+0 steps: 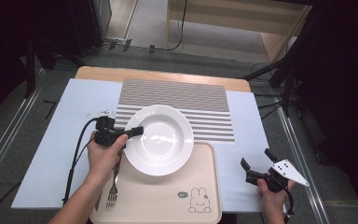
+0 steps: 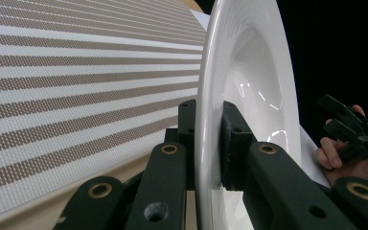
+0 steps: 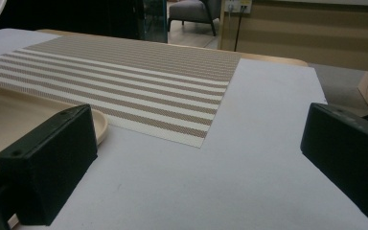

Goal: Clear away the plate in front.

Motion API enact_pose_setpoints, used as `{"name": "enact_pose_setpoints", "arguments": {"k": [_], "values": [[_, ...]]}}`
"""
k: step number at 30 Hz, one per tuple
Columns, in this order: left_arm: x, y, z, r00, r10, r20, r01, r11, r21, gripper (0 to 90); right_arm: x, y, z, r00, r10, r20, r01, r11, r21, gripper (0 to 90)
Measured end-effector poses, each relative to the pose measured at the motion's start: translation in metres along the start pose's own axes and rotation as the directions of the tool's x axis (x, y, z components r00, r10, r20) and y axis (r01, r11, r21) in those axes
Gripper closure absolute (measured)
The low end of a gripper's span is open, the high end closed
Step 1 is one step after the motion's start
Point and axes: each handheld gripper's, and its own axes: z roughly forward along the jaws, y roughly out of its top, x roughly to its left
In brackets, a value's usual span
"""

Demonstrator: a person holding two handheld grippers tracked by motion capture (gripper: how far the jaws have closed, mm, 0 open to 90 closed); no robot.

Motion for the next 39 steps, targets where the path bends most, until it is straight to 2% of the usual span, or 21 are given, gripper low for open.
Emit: {"name": "enact_pose_setpoints", "arguments": {"k": [13, 27, 32, 39], "values": [[-0.004, -0.018, -0.008, 0.9994, -0.012, 0.031, 0.011, 0.9998, 0.015, 81.0, 0.000, 0.000, 0.000, 1.0000, -0.003, 0.000, 0.003, 1.0000, -0.001, 0.0], [-0.008, -0.041, -0.010, 0.9979, -0.023, 0.060, 0.018, 0.9976, 0.067, 80.8, 0.001, 0.000, -0.001, 1.0000, -0.006, -0.002, 0.006, 1.0000, -0.004, 0.0], [-0.007, -0.049, -0.011, 0.9951, -0.047, 0.087, 0.040, 0.9959, 0.081, 80.8, 0.001, 0.000, -0.001, 1.0000, -0.007, -0.001, 0.007, 1.0000, -0.003, 0.0], [-0.009, -0.057, -0.014, 0.9951, -0.043, 0.090, 0.032, 0.9932, 0.112, 80.8, 0.001, 0.000, 0.000, 1.0000, -0.006, 0.000, 0.006, 1.0000, -0.001, 0.0]]}}
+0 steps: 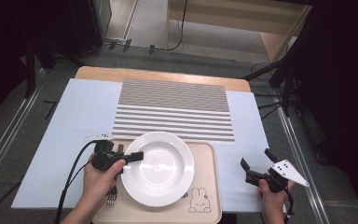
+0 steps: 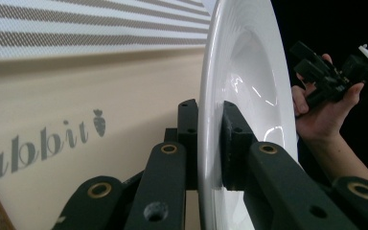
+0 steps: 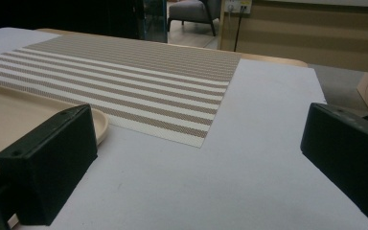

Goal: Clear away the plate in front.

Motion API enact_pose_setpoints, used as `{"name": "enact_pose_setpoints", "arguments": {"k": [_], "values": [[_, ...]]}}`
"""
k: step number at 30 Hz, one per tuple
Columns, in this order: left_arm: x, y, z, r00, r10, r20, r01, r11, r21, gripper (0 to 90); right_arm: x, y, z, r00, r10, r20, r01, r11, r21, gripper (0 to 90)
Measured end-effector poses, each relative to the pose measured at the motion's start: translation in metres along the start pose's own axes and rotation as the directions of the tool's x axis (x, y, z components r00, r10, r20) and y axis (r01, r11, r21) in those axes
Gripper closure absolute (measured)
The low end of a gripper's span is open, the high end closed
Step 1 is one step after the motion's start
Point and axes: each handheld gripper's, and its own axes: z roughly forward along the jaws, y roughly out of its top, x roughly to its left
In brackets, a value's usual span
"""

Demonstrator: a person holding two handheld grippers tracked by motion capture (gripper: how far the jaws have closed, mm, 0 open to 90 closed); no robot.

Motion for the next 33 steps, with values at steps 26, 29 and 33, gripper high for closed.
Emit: {"name": "enact_pose_setpoints", "arguments": {"k": [26, 29, 33], "values": [[0.002, -0.011, 0.014, 0.9996, -0.004, 0.028, 0.000, 0.9914, 0.131, 80.7, 0.000, 0.000, 0.001, 1.0000, -0.004, 0.006, 0.004, 1.0000, 0.005, 0.0], [0.004, -0.009, 0.016, 0.9998, 0.011, 0.014, -0.013, 0.9904, 0.138, 81.3, 0.001, 0.000, 0.001, 1.0000, -0.007, 0.007, 0.006, 1.0000, 0.006, 0.0], [0.004, -0.007, 0.017, 0.9994, 0.033, -0.005, -0.032, 0.9881, 0.151, 79.9, 0.001, 0.000, 0.001, 0.9999, -0.008, 0.008, 0.008, 0.9999, 0.008, 0.0]]}}
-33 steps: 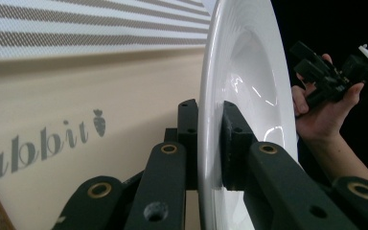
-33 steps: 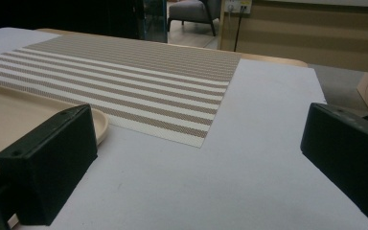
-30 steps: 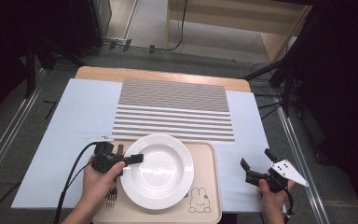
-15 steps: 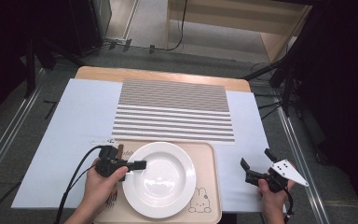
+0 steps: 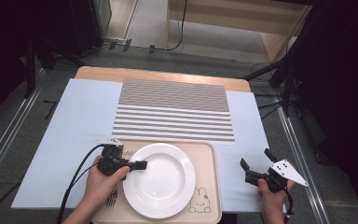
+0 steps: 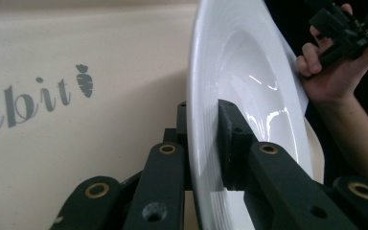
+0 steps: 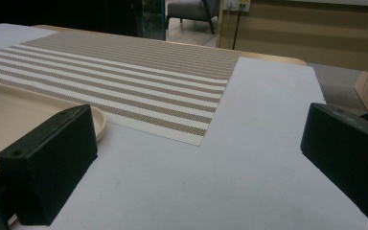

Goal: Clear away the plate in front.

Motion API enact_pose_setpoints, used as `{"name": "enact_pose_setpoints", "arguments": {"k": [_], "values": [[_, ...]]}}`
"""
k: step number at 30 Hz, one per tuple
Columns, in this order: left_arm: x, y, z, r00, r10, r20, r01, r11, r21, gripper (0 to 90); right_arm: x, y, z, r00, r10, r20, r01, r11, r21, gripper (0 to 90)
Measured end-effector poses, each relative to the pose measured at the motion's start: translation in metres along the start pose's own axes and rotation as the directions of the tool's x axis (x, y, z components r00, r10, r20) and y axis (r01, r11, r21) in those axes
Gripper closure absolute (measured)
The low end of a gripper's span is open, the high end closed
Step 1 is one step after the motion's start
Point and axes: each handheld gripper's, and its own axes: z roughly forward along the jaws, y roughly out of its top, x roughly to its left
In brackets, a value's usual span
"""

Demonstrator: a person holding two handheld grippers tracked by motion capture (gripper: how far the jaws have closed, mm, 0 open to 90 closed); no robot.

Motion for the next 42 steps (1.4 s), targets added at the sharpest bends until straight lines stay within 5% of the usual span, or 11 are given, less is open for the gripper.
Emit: {"name": "enact_pose_setpoints", "arguments": {"k": [2, 5, 10, 13, 20, 23, 26, 30, 34, 39, 42], "values": [[-0.001, 0.001, 0.001, 0.9962, 0.034, -0.080, -0.032, 0.9992, 0.024, 75.3, 0.000, 0.000, 0.000, 1.0000, 0.001, -0.001, -0.001, 1.0000, 0.001, 0.0], [0.002, 0.000, 0.002, 0.9942, 0.041, -0.100, -0.038, 0.9988, 0.030, 73.4, 0.001, 0.000, 0.000, 1.0000, 0.002, 0.000, -0.002, 1.0000, 0.006, 0.0], [-0.001, 0.001, 0.003, 0.9766, 0.084, -0.198, -0.079, 0.9964, 0.033, 65.6, 0.001, 0.000, 0.001, 1.0000, -0.002, 0.000, 0.002, 1.0000, 0.004, 0.0], [0.000, 0.003, -0.003, 0.9767, 0.073, -0.202, -0.076, 0.9971, -0.005, 54.6, 0.001, 0.000, 0.001, 1.0000, -0.004, 0.000, 0.004, 1.0000, 0.004, 0.0], [-0.006, 0.005, -0.013, 0.9611, 0.125, -0.247, -0.148, 0.9859, -0.078, 41.7, 0.001, 0.000, 0.001, 1.0000, -0.006, -0.001, 0.006, 1.0000, 0.005, 0.0], [-0.008, 0.005, -0.019, 0.9588, 0.151, -0.240, -0.185, 0.9746, -0.126, 35.6, 0.001, 0.000, 0.001, 1.0000, -0.007, -0.001, 0.007, 1.0000, 0.006, 0.0], [-0.010, 0.005, -0.025, 0.9499, 0.194, -0.245, -0.237, 0.9586, -0.158, 29.8, 0.001, 0.000, 0.001, 1.0000, -0.006, -0.001, 0.006, 1.0000, 0.007, 0.0], [-0.008, 0.005, -0.032, 0.9469, 0.211, -0.243, -0.259, 0.9479, -0.185, 22.5, 0.001, 0.000, 0.001, 1.0000, -0.006, -0.001, 0.006, 1.0000, 0.007, 0.0], [-0.007, 0.002, -0.040, 0.9377, 0.247, -0.244, -0.303, 0.9250, -0.229, 18.3, 0.001, 0.000, 0.001, 1.0000, -0.008, -0.001, 0.008, 0.9999, 0.007, 0.0], [-0.001, 0.001, -0.048, 0.9389, 0.264, -0.221, -0.315, 0.9172, -0.244, 2.3, 0.001, 0.000, 0.002, 1.0000, -0.008, -0.004, 0.008, 0.9999, 0.007, 0.0], [0.003, -0.001, -0.053, 0.9337, 0.275, -0.229, -0.331, 0.9078, -0.258, 0.0, 0.001, 0.000, 0.002, 1.0000, -0.007, -0.005, 0.007, 1.0000, 0.006, 0.0]]}}
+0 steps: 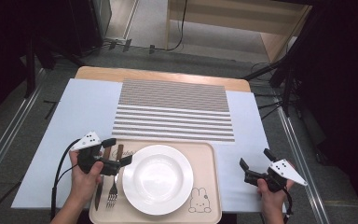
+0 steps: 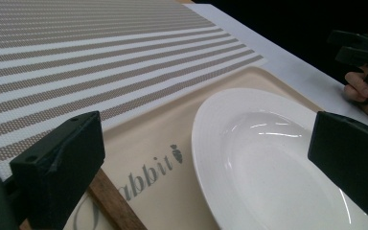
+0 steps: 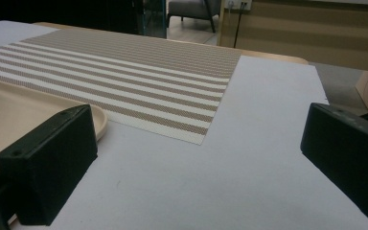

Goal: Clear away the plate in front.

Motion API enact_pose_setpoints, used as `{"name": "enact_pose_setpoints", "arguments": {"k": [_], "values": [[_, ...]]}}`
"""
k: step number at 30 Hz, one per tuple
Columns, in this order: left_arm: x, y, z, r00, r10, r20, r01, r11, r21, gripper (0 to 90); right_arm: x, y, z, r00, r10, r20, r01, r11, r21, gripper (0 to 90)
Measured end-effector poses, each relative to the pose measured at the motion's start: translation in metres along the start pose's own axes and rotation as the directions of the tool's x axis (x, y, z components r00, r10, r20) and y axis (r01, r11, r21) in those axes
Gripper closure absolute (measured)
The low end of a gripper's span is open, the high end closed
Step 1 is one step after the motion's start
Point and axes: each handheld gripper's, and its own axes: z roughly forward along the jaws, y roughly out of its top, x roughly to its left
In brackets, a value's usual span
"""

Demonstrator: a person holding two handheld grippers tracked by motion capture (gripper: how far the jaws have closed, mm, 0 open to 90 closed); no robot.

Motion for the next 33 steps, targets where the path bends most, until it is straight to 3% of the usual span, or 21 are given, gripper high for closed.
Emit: {"name": "enact_pose_setpoints", "arguments": {"k": [15, 33], "values": [[0.016, -0.006, -0.018, 0.9955, 0.029, -0.090, -0.032, 0.9990, -0.032, 0.0, 0.000, 0.000, 0.000, 1.0000, 0.000, 0.000, 0.000, 1.0000, 0.000, 0.0], [0.033, -0.015, -0.039, 0.9895, 0.025, -0.142, -0.032, 0.9982, -0.051, 0.0, 0.000, 0.000, 0.000, 1.0000, 0.001, 0.000, -0.001, 1.0000, -0.001, 0.0]]}}
